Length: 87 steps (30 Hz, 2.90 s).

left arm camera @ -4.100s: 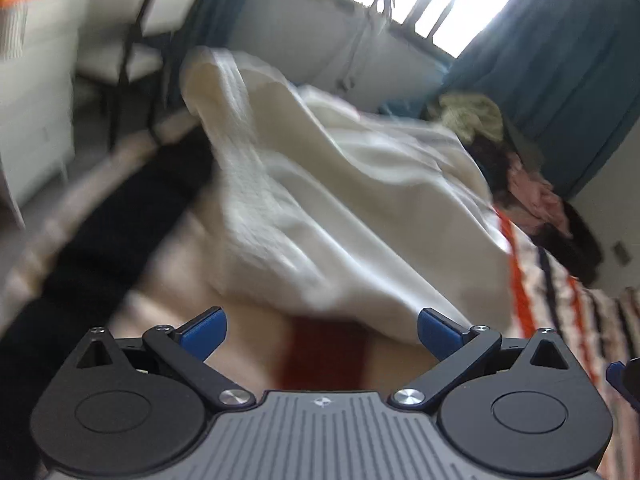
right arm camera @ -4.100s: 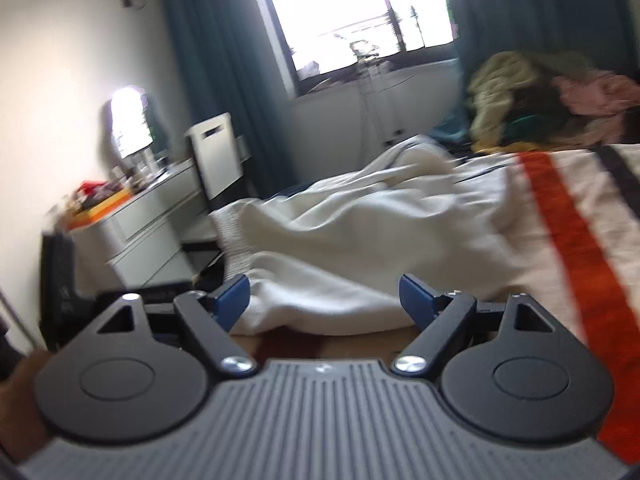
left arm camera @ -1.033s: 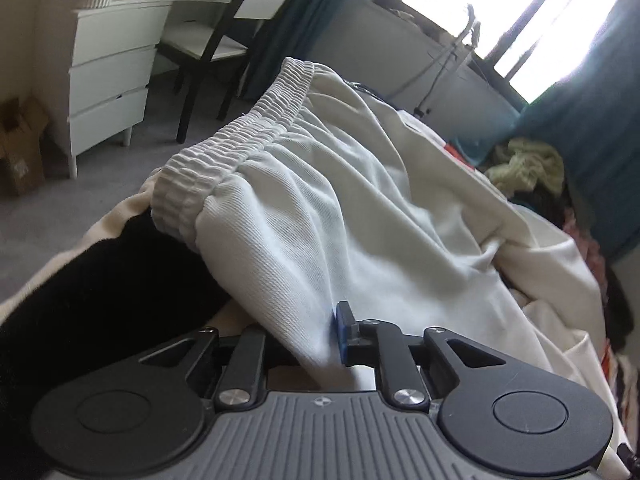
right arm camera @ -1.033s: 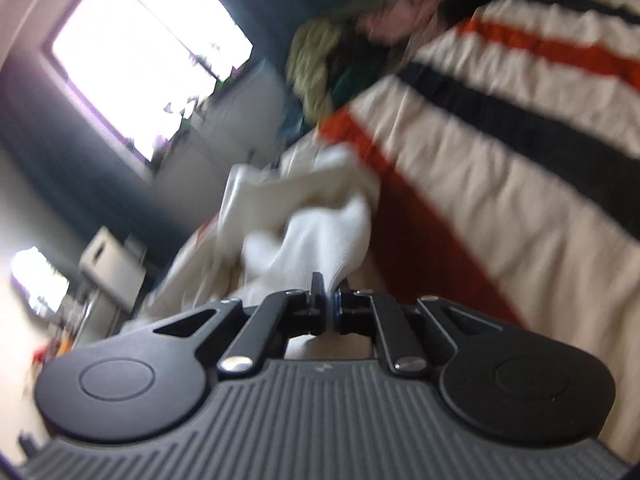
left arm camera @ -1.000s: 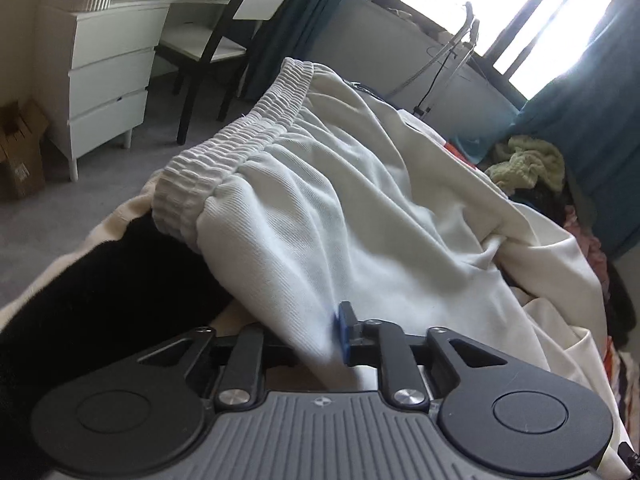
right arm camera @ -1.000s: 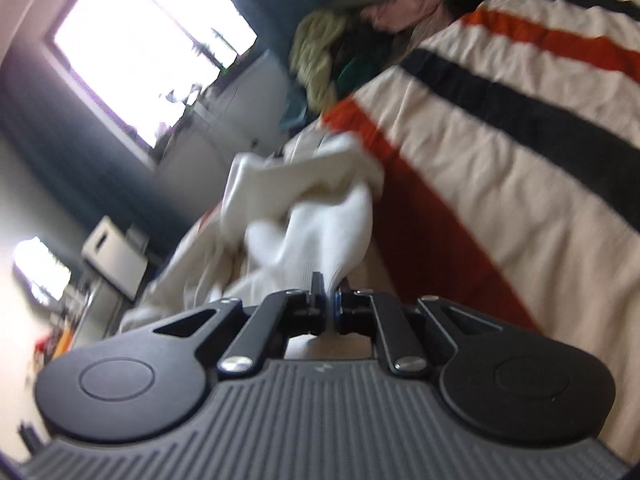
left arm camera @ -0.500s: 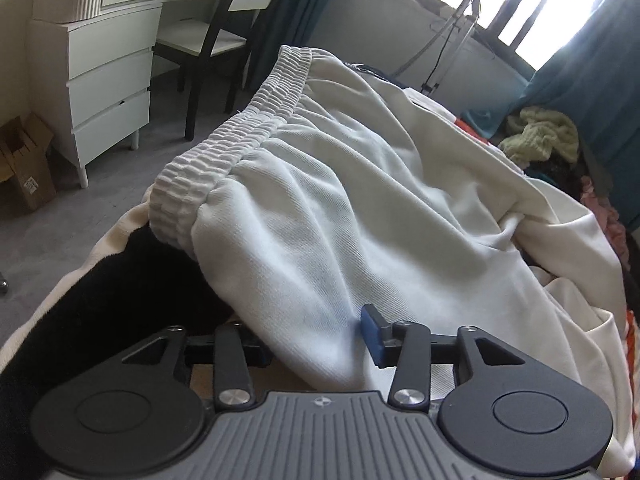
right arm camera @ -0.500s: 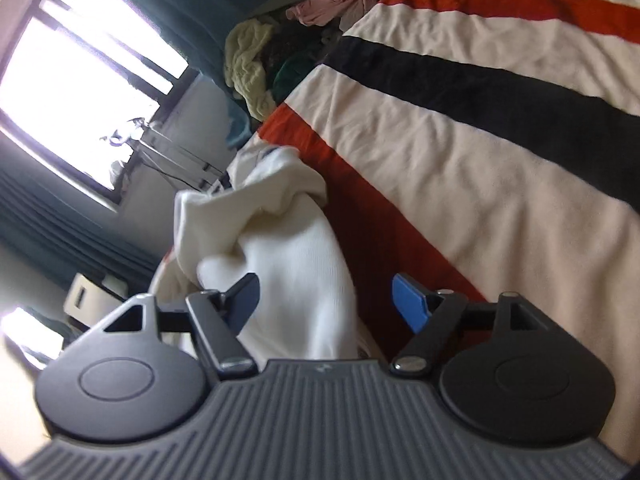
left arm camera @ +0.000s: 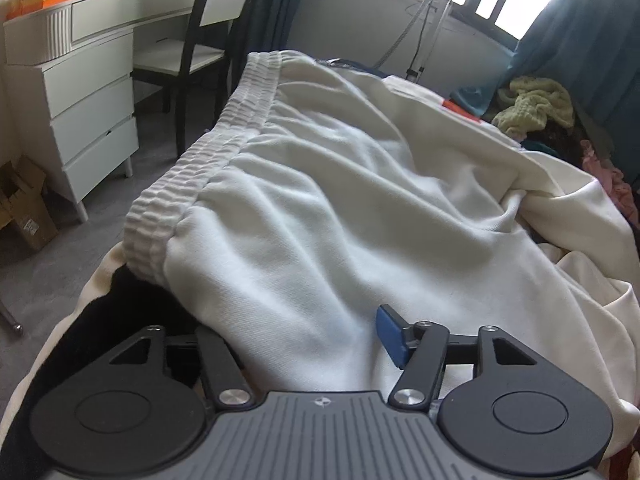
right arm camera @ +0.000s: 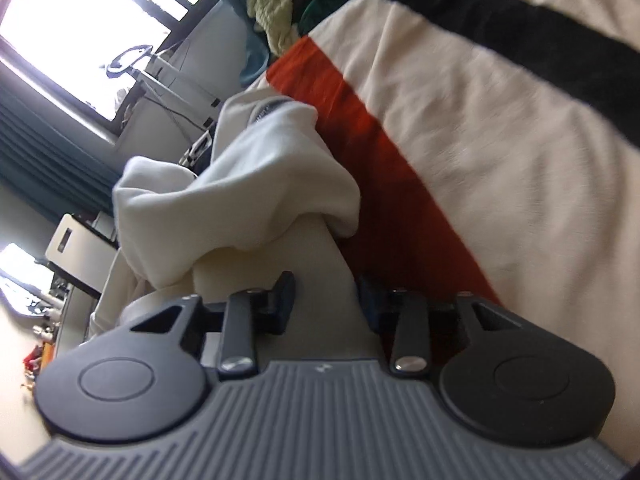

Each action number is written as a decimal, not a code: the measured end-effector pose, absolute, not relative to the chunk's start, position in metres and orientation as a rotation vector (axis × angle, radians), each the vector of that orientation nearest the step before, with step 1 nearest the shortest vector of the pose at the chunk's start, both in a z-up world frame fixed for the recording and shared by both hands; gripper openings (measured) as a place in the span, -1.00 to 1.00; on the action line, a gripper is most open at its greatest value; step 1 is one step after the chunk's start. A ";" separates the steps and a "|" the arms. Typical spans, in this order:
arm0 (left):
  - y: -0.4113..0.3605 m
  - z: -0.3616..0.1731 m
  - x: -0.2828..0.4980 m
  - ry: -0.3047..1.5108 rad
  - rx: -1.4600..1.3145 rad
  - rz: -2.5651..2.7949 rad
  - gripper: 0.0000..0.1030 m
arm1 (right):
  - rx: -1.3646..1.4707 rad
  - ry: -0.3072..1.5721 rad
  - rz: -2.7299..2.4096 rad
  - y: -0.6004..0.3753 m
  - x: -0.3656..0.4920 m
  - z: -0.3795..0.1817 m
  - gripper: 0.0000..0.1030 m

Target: Fold clothes

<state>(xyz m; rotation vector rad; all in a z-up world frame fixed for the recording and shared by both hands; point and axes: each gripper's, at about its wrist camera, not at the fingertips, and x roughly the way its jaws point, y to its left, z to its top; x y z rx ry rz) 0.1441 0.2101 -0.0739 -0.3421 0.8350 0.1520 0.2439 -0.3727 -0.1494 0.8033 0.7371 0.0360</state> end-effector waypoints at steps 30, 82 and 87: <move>0.230 -0.064 0.117 0.779 -0.463 0.187 0.26 | 0.540 0.031 -0.379 -0.362 0.002 -0.011 -0.90; 0.299 -0.102 0.083 0.666 -1.029 0.156 -0.05 | 1.915 0.169 -0.383 -0.476 -0.035 -0.172 0.50; 0.298 -0.102 0.086 0.666 -1.006 0.165 -0.57 | 1.705 0.260 -0.453 -0.500 -0.019 -0.145 -0.71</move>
